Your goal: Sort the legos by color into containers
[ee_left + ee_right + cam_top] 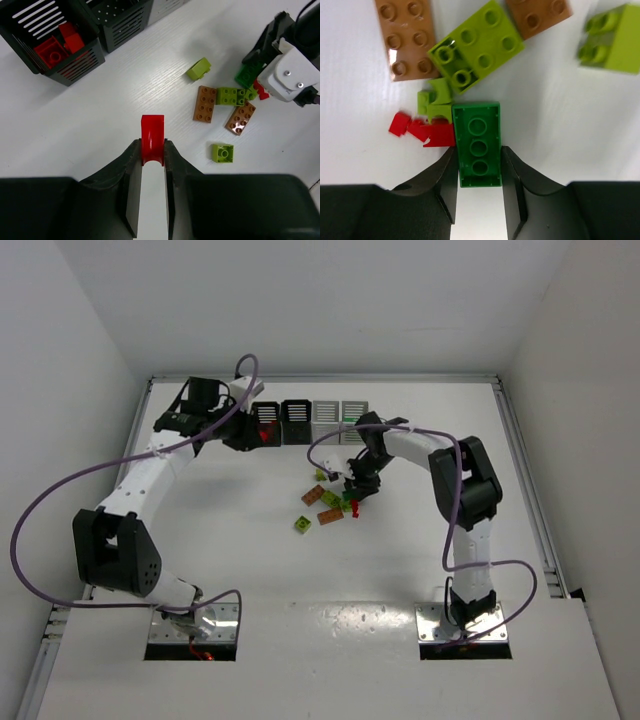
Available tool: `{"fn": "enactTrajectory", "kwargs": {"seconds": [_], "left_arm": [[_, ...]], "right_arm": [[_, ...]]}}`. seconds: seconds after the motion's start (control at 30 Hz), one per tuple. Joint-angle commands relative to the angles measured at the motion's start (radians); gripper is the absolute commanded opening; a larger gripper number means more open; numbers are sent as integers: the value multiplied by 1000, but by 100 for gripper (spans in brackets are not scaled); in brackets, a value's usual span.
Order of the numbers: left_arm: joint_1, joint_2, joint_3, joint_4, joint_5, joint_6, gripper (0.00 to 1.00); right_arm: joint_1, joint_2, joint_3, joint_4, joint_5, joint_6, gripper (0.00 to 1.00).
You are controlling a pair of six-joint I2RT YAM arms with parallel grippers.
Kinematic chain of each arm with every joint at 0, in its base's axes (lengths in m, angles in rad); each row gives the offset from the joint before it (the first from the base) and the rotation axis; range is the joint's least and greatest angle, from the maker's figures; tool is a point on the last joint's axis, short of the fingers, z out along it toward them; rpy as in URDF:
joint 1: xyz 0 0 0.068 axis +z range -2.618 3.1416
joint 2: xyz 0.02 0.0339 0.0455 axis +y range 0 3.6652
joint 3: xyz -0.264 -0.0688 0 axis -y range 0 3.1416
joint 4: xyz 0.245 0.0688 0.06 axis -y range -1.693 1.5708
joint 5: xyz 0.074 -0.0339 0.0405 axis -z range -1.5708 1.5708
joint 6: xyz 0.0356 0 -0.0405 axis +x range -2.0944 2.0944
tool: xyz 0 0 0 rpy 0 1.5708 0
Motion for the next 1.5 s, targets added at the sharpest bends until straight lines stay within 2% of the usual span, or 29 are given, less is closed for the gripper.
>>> {"fn": "enactTrajectory", "kwargs": {"seconds": [0.0, 0.1, 0.23, 0.4, 0.57, 0.8, 1.0, 1.1, 1.13, 1.2, 1.3, 1.47], "left_arm": [[12, -1, 19, 52, 3, -6, 0], [12, -1, 19, 79, -21, -15, 0], [12, 34, 63, 118, -72, -42, 0], [12, 174, 164, 150, -174, -75, 0], [12, 306, 298, 159, -210, -84, 0], [-15, 479, 454, 133, -254, -85, 0], [-15, 527, 488, 133, -273, -85, 11], [-15, 538, 499, 115, -282, -85, 26], [-15, 538, 499, 114, -282, -85, 36], [-15, 538, 499, 105, -282, -85, 45], [-15, 492, 499, 105, -282, -85, 48], [-15, 352, 416, 114, -259, -65, 51]], "right_arm": [[-20, -115, -86, -7, 18, 71, 15], [-20, -208, -170, 63, 18, 178, 15], [-20, -311, -204, 108, -3, 342, 14], [-29, -392, -226, 189, -14, 546, 12], [-48, -438, -217, 238, -24, 672, 12], [-68, -473, -197, 268, 41, 782, 12], [-95, -486, -197, 338, 107, 905, 12], [-104, -486, -186, 369, 127, 965, 14], [-105, -486, -186, 384, 127, 977, 14], [-105, -486, -160, 399, 127, 1006, 14], [-114, -455, -102, 410, 136, 1029, 14], [-114, -366, 51, 401, 147, 1077, 14]]}}
